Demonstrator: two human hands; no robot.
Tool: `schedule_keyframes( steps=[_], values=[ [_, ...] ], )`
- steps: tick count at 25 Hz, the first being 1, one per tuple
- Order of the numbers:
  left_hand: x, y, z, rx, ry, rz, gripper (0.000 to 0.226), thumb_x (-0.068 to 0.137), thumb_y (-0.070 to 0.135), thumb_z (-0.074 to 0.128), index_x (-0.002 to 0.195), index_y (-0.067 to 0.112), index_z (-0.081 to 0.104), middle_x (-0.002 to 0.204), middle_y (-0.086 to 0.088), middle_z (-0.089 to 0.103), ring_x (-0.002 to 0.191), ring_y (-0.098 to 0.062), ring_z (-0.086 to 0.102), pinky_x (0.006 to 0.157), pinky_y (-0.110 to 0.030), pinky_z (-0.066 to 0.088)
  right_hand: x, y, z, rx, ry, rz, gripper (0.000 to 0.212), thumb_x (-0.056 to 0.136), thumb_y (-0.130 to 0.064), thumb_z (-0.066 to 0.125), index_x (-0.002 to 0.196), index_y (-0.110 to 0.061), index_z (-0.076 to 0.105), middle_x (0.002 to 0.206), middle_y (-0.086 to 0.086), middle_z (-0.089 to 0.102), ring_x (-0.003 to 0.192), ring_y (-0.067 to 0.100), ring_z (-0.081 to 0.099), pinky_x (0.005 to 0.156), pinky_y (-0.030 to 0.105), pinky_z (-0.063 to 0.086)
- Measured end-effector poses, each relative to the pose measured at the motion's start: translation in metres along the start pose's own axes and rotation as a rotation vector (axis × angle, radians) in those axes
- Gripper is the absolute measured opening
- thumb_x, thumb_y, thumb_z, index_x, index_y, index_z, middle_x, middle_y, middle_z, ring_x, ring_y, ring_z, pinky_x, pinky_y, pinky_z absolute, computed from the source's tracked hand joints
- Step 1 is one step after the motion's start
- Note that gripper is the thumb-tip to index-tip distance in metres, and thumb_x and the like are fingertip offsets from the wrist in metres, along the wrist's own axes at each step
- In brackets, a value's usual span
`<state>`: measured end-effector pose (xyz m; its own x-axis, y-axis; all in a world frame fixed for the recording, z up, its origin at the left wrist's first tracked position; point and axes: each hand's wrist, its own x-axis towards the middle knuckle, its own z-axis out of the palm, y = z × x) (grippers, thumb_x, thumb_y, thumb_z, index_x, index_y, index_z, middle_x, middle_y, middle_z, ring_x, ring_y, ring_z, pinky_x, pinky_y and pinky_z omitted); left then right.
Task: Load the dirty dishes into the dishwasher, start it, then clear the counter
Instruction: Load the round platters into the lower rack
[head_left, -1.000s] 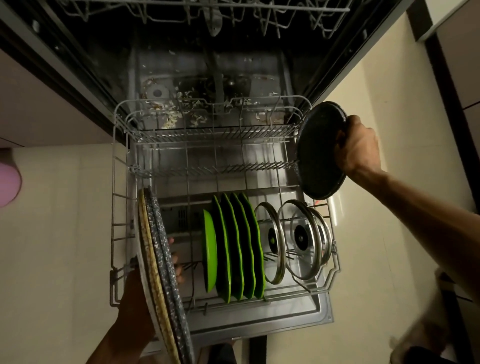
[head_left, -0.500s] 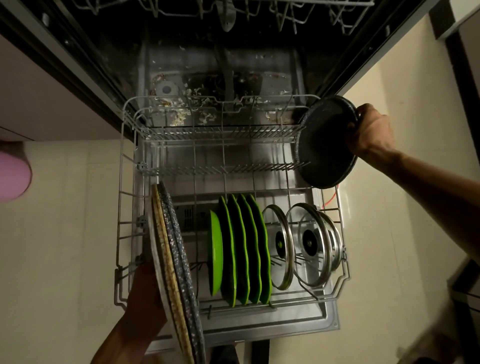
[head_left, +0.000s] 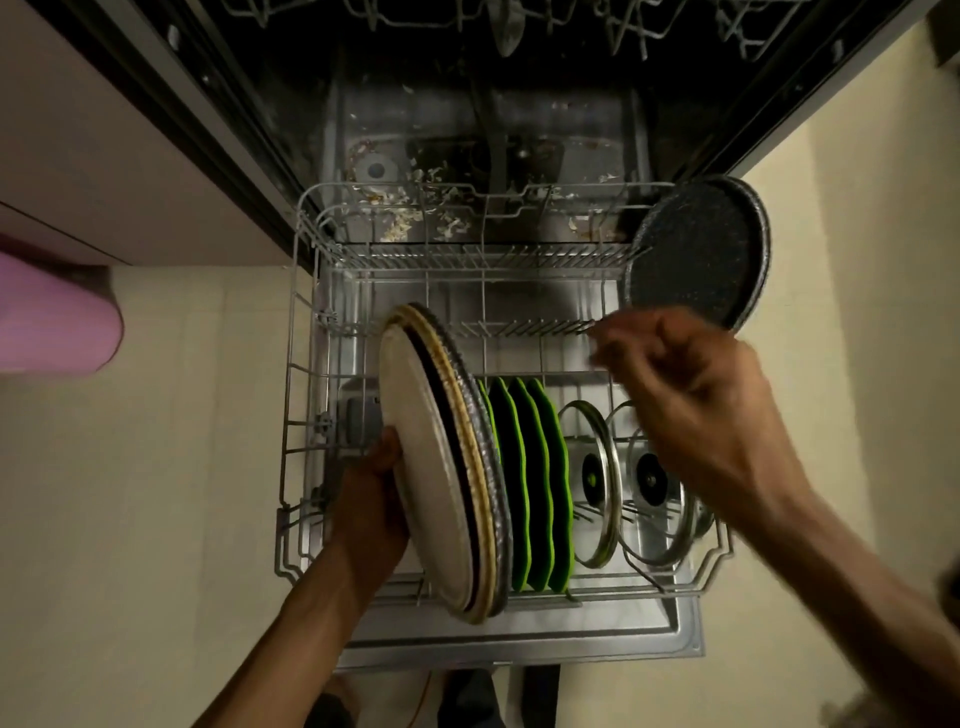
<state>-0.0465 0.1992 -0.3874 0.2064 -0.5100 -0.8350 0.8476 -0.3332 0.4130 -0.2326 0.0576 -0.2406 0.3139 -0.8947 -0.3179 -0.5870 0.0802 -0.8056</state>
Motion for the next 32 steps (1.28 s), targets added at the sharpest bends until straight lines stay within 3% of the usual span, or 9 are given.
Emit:
schedule_keyframes(
  steps=[3, 6, 15, 18, 21, 23, 25, 27, 32],
  values=[
    [0.008, 0.002, 0.001, 0.025, -0.027, 0.001, 0.03, 0.102, 0.025, 0.039, 0.111, 0.006, 0.061, 0.088, -0.01, 0.071, 0.079, -0.026, 0.069, 0.061, -0.036, 0.057, -0.059, -0.032, 0.037, 0.259, -0.149, 0.021, 0.027, 0.085, -0.044, 0.057, 0.104, -0.025, 0.063, 0.094, -0.015, 0.072, 0.088, -0.004, 0.067, 0.071, 0.013, 0.053],
    [0.007, -0.003, 0.005, 0.055, -0.098, 0.034, 0.033, 0.102, 0.025, 0.037, 0.115, 0.003, 0.058, 0.089, -0.011, 0.069, 0.081, -0.028, 0.067, 0.062, -0.037, 0.056, -0.073, -0.035, 0.056, 0.336, -0.097, 0.068, 0.022, 0.084, -0.045, 0.059, 0.099, -0.029, 0.058, 0.095, -0.016, 0.072, 0.087, 0.004, 0.07, 0.071, 0.028, 0.059],
    [0.003, -0.009, 0.004, 0.049, -0.171, 0.065, 0.034, 0.104, 0.02, 0.031, 0.115, 0.002, 0.057, 0.09, -0.012, 0.069, 0.082, -0.027, 0.068, 0.063, -0.035, 0.057, -0.076, -0.046, 0.065, 0.166, -0.074, 0.06, 0.017, 0.094, -0.045, 0.051, 0.09, -0.029, 0.052, 0.075, -0.006, 0.066, 0.062, 0.011, 0.062, 0.053, 0.032, 0.052],
    [-0.002, -0.005, 0.001, 0.063, -0.198, 0.074, 0.032, 0.101, 0.03, 0.037, 0.1, 0.007, 0.059, 0.087, -0.011, 0.067, 0.08, -0.026, 0.067, 0.063, -0.034, 0.057, -0.086, -0.055, 0.063, 0.091, -0.062, -0.004, 0.022, 0.093, -0.054, 0.044, 0.092, -0.032, 0.045, 0.077, -0.007, 0.066, 0.061, 0.014, 0.064, 0.05, 0.04, 0.051],
    [-0.01, -0.01, 0.003, 0.273, -0.134, 0.153, 0.025, 0.104, 0.013, 0.035, 0.09, 0.008, 0.055, 0.062, 0.009, 0.069, 0.063, -0.004, 0.067, 0.051, -0.013, 0.051, -0.092, -0.061, 0.057, 0.063, -0.039, -0.001, 0.027, 0.082, -0.061, 0.042, 0.094, -0.037, 0.039, 0.085, -0.019, 0.067, 0.067, 0.007, 0.067, 0.054, 0.035, 0.056],
    [-0.012, -0.007, 0.003, 0.237, -0.084, 0.115, 0.021, 0.104, 0.003, 0.036, 0.106, -0.001, 0.056, 0.067, 0.008, 0.07, 0.059, 0.005, 0.066, 0.049, -0.01, 0.049, -0.091, -0.062, 0.052, 0.026, -0.031, -0.004, 0.023, 0.082, -0.051, 0.047, 0.101, -0.046, 0.036, 0.084, -0.024, 0.068, 0.074, 0.003, 0.069, 0.059, 0.03, 0.059],
    [-0.004, -0.006, 0.0, 0.158, -0.11, 0.098, 0.027, 0.105, 0.008, 0.037, 0.118, -0.005, 0.057, 0.094, -0.008, 0.067, 0.083, -0.008, 0.07, 0.063, -0.021, 0.056, -0.089, -0.061, 0.05, -0.052, -0.076, -0.01, 0.041, 0.087, -0.036, 0.055, 0.118, -0.051, 0.033, 0.08, -0.022, 0.067, 0.08, 0.003, 0.069, 0.067, 0.028, 0.06],
    [0.003, -0.005, -0.004, -0.024, -0.122, 0.022, 0.033, 0.106, 0.02, 0.034, 0.11, 0.007, 0.064, 0.104, -0.015, 0.064, 0.1, -0.03, 0.064, 0.071, -0.036, 0.057, -0.087, -0.056, 0.048, -0.149, -0.023, -0.087, 0.049, 0.087, -0.029, 0.06, 0.127, -0.047, 0.038, 0.082, -0.015, 0.07, 0.077, 0.002, 0.068, 0.067, 0.022, 0.058],
    [0.002, -0.011, -0.002, -0.041, -0.199, 0.044, 0.023, 0.101, 0.022, 0.043, 0.099, 0.011, 0.063, 0.081, -0.003, 0.073, 0.077, -0.018, 0.072, 0.062, -0.03, 0.058, -0.081, -0.046, 0.03, -0.252, 0.247, -0.217, 0.031, 0.086, -0.031, 0.065, 0.117, -0.034, 0.062, 0.066, -0.016, 0.068, 0.063, -0.004, 0.065, 0.053, 0.008, 0.052]
  ],
)
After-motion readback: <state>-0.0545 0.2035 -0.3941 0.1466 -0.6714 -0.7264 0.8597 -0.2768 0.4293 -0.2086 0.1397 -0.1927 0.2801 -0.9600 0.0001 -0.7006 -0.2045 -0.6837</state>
